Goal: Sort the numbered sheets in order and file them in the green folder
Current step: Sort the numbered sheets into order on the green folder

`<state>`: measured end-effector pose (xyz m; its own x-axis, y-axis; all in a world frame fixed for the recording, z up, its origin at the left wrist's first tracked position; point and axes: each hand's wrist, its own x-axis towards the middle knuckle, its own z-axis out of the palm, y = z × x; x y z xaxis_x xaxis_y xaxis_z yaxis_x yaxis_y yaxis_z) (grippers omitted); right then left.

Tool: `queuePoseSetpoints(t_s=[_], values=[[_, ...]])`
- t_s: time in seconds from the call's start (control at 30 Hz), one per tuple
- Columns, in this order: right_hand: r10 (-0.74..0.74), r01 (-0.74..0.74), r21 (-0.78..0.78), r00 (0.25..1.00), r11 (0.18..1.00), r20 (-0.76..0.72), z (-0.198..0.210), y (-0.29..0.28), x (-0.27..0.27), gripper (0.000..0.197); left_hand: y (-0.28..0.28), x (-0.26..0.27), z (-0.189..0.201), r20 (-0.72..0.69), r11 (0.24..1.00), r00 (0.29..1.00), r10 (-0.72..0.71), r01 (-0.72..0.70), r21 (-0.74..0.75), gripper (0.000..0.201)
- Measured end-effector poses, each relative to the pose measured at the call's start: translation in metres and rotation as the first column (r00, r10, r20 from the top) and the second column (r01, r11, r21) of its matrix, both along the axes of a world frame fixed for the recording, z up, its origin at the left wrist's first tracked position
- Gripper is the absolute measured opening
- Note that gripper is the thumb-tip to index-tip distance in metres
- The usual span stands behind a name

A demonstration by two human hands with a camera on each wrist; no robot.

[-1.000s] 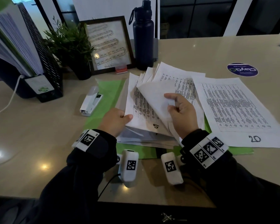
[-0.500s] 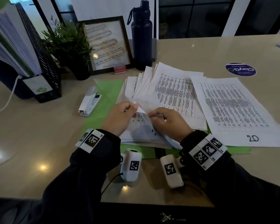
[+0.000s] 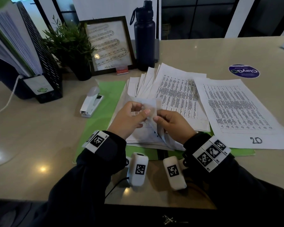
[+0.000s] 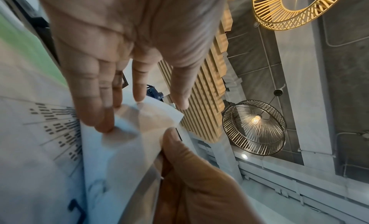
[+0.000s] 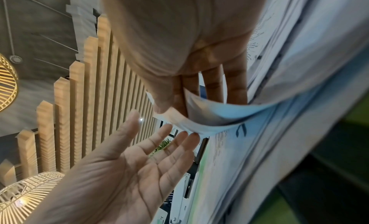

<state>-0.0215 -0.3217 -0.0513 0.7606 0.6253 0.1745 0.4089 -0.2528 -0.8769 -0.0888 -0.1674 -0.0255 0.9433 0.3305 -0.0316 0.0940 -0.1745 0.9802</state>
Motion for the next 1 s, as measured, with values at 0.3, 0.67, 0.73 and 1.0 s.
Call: queuePoseSetpoints(t_s=[0.3,0.67,0.73,1.0], values=[[0.000,0.002,0.059,0.999,0.998,-0.034,0.003,0.000,-0.001,0.022,-0.007,0.001,0.000,-0.021,1.000,1.000,0.008,-0.008,0.028,0.051],[-0.097,0.099,0.082,0.995,0.992,-0.032,0.005,0.001,-0.005,0.017,-0.016,0.002,0.001,0.035,0.999,0.999,0.014,-0.015,0.037,0.020],[-0.109,0.114,0.084,0.992,0.990,-0.063,0.003,0.000,-0.004,0.017,-0.015,0.001,0.001,0.040,1.000,0.999,-0.004,0.004,0.011,0.022],[-0.080,0.105,0.135,0.981,0.985,-0.179,0.007,-0.001,-0.006,0.029,-0.012,0.000,0.001,0.048,0.999,0.998,-0.041,0.043,-0.034,0.023]])
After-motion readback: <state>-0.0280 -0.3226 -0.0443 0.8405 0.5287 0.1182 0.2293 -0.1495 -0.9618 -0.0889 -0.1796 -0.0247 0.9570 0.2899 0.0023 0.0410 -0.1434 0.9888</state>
